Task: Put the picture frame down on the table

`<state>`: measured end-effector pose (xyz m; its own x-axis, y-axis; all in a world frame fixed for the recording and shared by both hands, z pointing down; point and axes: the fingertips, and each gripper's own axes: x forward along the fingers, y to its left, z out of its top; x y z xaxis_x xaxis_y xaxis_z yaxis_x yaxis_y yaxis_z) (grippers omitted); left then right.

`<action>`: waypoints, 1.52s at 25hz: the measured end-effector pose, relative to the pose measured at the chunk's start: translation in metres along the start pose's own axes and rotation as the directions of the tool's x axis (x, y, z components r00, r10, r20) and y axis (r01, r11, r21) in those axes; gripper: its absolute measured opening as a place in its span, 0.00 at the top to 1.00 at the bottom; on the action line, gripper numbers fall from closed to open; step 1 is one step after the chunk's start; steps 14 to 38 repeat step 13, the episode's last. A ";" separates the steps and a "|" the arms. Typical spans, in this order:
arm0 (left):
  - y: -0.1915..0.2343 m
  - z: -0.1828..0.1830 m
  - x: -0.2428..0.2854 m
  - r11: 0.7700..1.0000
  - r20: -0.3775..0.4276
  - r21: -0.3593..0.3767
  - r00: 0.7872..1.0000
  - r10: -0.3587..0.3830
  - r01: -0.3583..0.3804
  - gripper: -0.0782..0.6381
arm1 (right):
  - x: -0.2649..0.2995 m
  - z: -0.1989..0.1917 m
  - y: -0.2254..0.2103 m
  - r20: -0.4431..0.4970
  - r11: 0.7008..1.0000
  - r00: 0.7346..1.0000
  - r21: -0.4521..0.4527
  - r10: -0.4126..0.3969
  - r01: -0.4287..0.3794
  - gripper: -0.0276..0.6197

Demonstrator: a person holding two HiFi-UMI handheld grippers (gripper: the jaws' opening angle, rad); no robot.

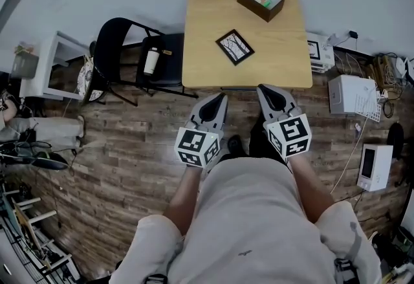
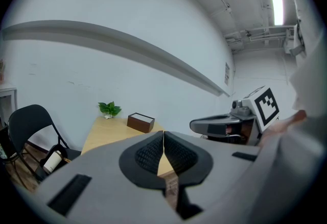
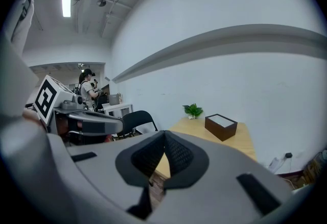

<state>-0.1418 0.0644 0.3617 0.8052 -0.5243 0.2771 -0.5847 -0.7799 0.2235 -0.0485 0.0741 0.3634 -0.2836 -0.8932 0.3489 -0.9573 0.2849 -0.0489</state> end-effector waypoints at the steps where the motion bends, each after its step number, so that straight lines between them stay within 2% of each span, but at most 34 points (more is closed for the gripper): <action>1: 0.000 0.000 0.000 1.000 0.000 0.001 1.000 -0.001 0.001 0.88 | -0.001 0.000 -0.001 0.001 1.000 1.000 0.000 -0.002 0.002 0.96; 38: -0.006 0.002 0.005 1.000 0.003 0.008 1.000 -0.003 0.003 0.88 | -0.005 0.000 -0.009 0.002 1.000 1.000 0.000 -0.005 0.005 0.96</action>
